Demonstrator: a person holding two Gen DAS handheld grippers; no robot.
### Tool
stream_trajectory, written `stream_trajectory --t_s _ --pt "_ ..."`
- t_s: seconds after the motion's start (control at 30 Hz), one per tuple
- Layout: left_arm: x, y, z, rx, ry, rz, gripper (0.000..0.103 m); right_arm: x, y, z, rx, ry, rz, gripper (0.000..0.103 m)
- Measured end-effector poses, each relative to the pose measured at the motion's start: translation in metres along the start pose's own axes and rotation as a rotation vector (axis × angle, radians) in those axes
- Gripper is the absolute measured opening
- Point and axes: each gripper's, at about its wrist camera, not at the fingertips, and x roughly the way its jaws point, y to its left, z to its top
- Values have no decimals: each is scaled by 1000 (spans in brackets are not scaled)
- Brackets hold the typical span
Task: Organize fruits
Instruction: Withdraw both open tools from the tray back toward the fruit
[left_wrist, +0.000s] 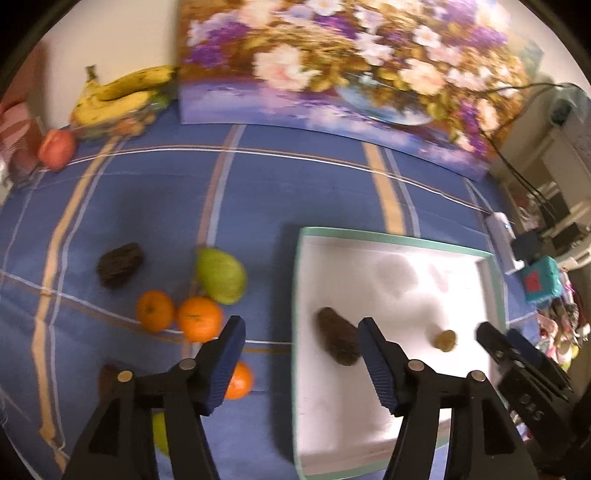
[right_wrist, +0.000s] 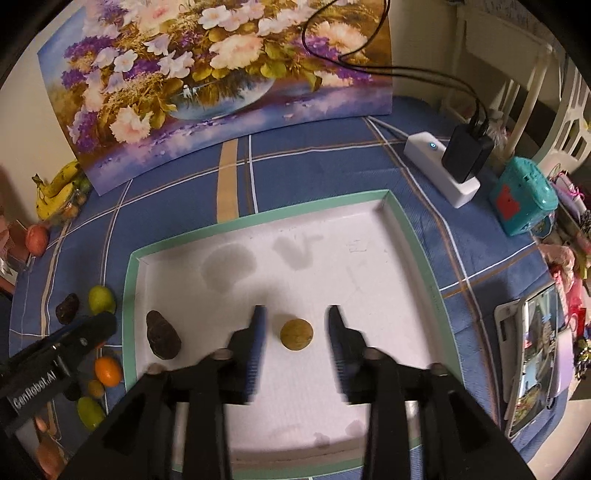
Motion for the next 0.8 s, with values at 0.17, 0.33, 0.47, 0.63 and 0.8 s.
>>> stream_trajectory --t_s 0.17,0.33,0.47,0.63,0.8 --pt "-1 27 -4 -41 -1 85 93 -5 2 -2 -3 -16 -5 77" --pt "-4 49 -10 -55 -11 142 103 -8 4 -4 -18 -39 0 89" --pt "-14 64 -13 -72 -31 182 103 -11 11 -6 -50 -86 -25 96" --pt "-29 78 -12 -74 -70 215 103 -15 24 -9 -80 -125 -1 96" --pt "-41 89 -13 -64 -100 254 103 -16 42 -16 -127 -146 36 96"
